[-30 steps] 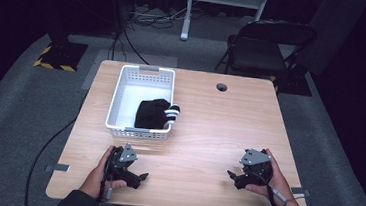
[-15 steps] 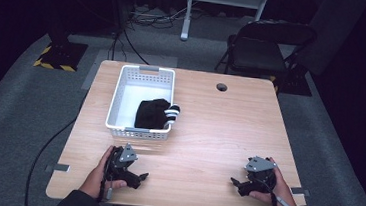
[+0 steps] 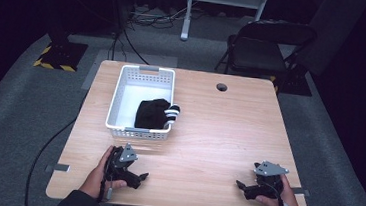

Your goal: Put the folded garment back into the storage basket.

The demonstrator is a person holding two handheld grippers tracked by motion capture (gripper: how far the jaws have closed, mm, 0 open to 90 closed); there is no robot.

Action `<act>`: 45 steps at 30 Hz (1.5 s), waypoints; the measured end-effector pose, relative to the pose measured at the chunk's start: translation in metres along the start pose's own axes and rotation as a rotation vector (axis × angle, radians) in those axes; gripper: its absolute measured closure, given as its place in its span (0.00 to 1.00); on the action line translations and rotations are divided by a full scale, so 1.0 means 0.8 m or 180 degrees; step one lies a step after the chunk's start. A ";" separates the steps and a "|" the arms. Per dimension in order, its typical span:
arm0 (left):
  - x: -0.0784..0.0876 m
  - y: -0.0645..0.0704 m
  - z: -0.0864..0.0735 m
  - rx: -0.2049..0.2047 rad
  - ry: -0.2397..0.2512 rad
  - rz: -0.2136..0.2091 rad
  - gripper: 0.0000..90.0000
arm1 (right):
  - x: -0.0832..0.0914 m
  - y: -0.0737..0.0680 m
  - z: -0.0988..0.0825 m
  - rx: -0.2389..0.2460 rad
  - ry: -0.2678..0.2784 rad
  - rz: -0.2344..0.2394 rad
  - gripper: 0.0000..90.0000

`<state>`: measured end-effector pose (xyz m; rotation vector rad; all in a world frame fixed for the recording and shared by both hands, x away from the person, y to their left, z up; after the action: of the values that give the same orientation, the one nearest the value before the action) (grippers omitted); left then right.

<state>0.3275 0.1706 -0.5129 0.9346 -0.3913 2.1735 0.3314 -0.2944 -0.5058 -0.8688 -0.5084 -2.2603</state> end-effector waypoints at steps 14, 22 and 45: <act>0.000 0.000 0.000 0.0008 0.0004 0.0002 0.00 | 0.014 0.016 -0.027 -0.0383 0.0088 0.0005 0.03; 0.000 0.000 0.000 0.0007 0.0006 0.0002 0.00 | 0.017 0.022 -0.032 -0.0498 0.0046 0.0009 0.02; 0.000 0.000 -0.001 0.0011 0.0007 0.0008 0.01 | 0.014 0.021 -0.030 -0.0505 0.0036 -0.0011 0.01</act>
<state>0.3268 0.1709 -0.5131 0.9342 -0.3880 2.1779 0.3257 -0.3248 -0.5129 -0.9331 -0.3288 -2.3315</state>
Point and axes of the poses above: each handheld gripper's, and its own axes: x roughly backward along the jaws, z roughly out of its top, y roughly to its right, the point moved 1 cm from there along -x, roughly forward along the jaws, and after that the axes turned 1 degree about y, right-handed, at the moved point
